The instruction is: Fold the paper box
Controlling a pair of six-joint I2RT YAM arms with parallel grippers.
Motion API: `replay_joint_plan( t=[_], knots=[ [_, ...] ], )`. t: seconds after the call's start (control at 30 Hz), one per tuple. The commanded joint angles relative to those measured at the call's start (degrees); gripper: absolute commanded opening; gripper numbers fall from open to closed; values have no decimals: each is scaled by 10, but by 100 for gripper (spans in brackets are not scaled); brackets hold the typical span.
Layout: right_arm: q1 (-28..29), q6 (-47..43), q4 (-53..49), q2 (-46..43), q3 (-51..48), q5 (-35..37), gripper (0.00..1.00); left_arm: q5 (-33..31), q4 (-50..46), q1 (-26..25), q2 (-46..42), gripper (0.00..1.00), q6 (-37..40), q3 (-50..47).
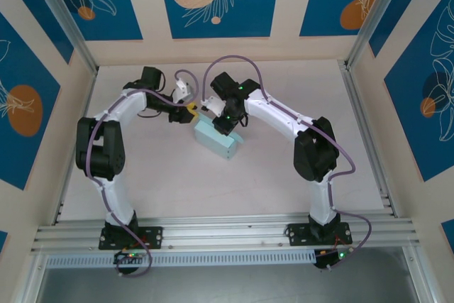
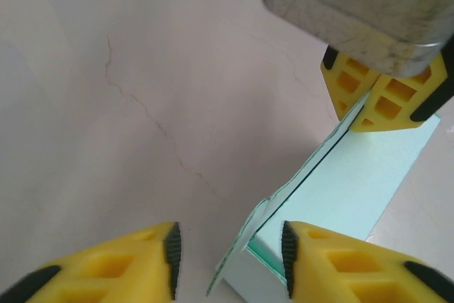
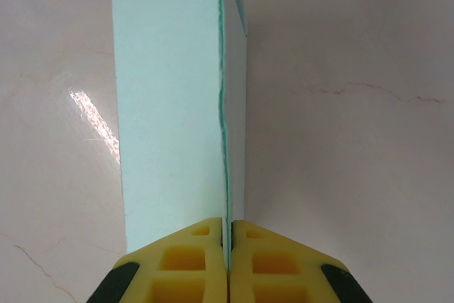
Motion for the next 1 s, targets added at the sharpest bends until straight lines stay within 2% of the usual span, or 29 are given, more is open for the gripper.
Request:
replay_joint_plan(
  t=[0.0,0.13,0.2,0.43,0.5,0.6,0.77,0.83,0.97],
  knots=[
    [3,-10,10,19,11,3,0,-2,-29,-2,10,30,19,3],
    [1,-7,11,20,11,9,0,-26,-28,-5,4,28,21,-8],
    [2,-7,13,19,10,12,0,-27,-11,-5,-3,17,10,-18],
    [4,8,20,15,5,29,3,-27,109,-8,-56,2,-63,-90],
    [4,18,24,12,3,40,9,-41,164,-12,-79,0,-104,-125],
    [6,46,28,-1,-4,55,28,-77,237,-17,-123,0,-166,-178],
    [6,106,36,-53,-18,59,51,-121,265,-30,-181,0,-200,-239],
    [2,123,41,-79,-27,61,56,-135,265,-36,-195,0,-210,-250],
    [-21,151,57,-125,-54,56,58,-161,235,-43,-198,0,-237,-241]
  ],
)
